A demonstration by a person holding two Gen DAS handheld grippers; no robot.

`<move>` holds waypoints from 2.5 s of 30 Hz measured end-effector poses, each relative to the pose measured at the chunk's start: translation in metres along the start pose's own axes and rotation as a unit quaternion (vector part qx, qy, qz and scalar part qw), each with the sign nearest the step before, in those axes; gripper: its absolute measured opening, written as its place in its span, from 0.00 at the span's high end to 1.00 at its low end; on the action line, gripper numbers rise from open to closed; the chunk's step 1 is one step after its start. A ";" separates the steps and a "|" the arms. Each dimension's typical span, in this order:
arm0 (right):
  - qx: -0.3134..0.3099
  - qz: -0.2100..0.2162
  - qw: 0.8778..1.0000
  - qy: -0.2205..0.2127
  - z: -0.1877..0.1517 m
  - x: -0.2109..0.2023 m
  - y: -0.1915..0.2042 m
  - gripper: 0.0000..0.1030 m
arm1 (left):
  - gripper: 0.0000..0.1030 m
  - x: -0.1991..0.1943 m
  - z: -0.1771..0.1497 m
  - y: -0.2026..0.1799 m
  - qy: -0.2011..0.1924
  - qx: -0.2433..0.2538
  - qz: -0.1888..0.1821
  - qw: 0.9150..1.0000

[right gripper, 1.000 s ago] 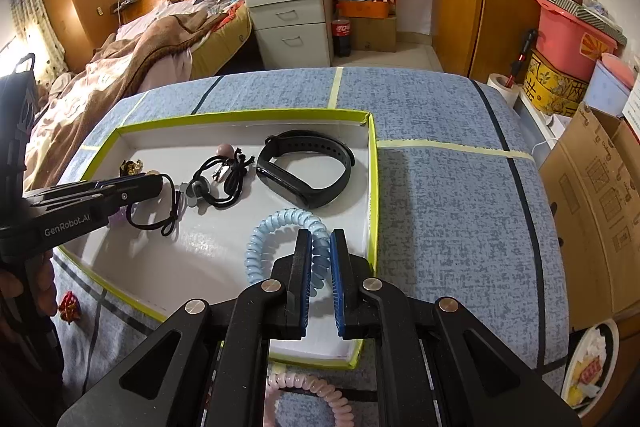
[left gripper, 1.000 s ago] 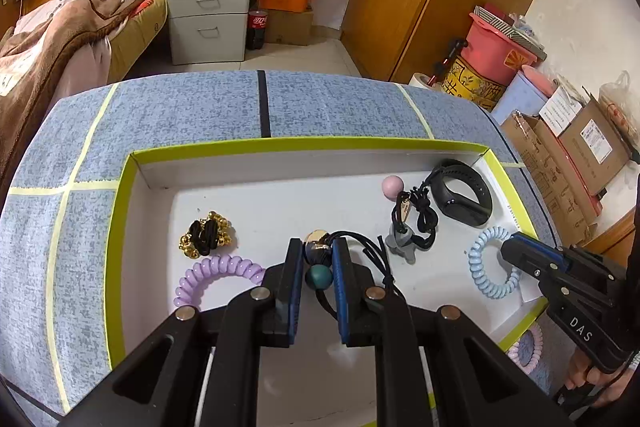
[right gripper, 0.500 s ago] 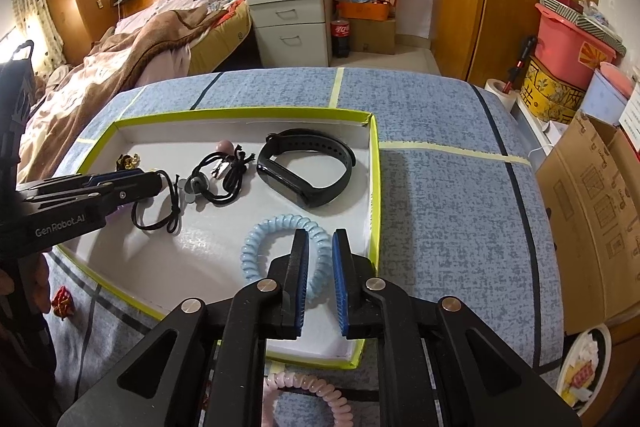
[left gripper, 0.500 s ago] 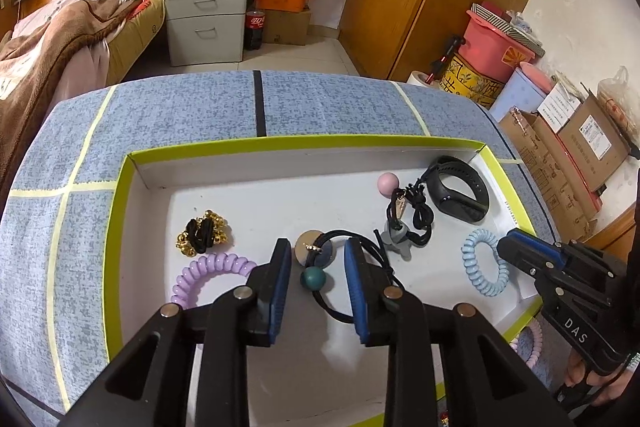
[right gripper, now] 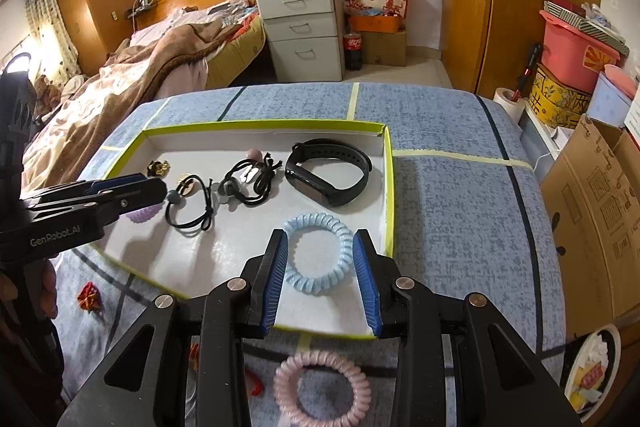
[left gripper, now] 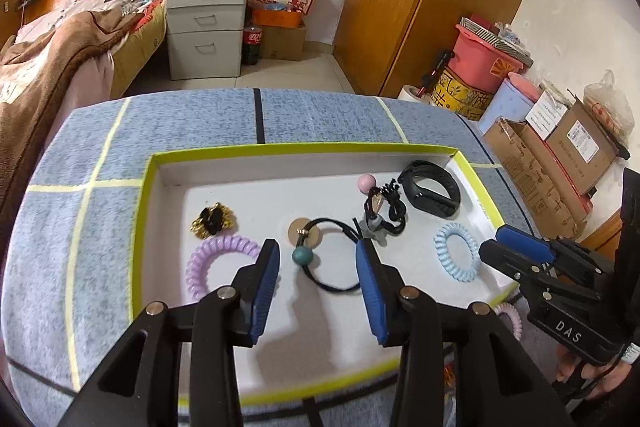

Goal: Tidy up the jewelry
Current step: 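Open the left tool to drop the beaded elastic while the right tool releases the coil, then move both tools back out of the lid toward the remaining accessories, then close the right tool on the red-and-gold tassel knot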

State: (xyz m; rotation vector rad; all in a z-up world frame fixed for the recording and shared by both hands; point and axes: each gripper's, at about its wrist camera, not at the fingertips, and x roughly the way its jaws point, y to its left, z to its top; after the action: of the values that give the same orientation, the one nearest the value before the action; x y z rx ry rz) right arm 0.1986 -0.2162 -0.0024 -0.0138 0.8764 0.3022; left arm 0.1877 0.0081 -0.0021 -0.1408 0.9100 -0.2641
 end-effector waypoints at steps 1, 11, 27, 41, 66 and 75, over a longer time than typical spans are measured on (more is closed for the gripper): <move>0.000 0.002 1.000 -0.002 -0.002 -0.003 0.000 0.66 | 0.59 -0.005 -0.003 0.000 -0.004 0.000 0.001 1.000; -0.006 0.037 0.999 -0.020 -0.024 -0.033 0.007 0.66 | 0.56 -0.047 -0.029 0.009 -0.033 -0.012 0.000 0.999; -0.036 0.093 0.995 -0.006 -0.054 -0.034 0.034 0.62 | 0.55 -0.079 -0.079 0.020 -0.042 -0.028 0.009 0.999; -0.058 0.086 0.994 0.039 -0.061 -0.010 0.051 0.61 | 0.55 -0.080 -0.092 0.022 -0.037 -0.034 0.000 0.999; -0.023 0.080 0.997 0.007 -0.059 -0.024 0.039 0.85 | 0.55 -0.071 -0.097 0.008 -0.024 -0.025 -0.015 0.999; 0.014 0.076 0.997 -0.026 -0.053 -0.042 0.022 0.85 | 0.55 -0.049 -0.099 -0.025 0.004 0.021 -0.050 0.999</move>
State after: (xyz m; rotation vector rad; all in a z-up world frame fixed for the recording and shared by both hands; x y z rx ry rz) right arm 0.1278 -0.2127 -0.0025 0.0874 0.8308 0.4307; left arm 0.0763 -0.0025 -0.0195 -0.1469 0.9067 -0.3770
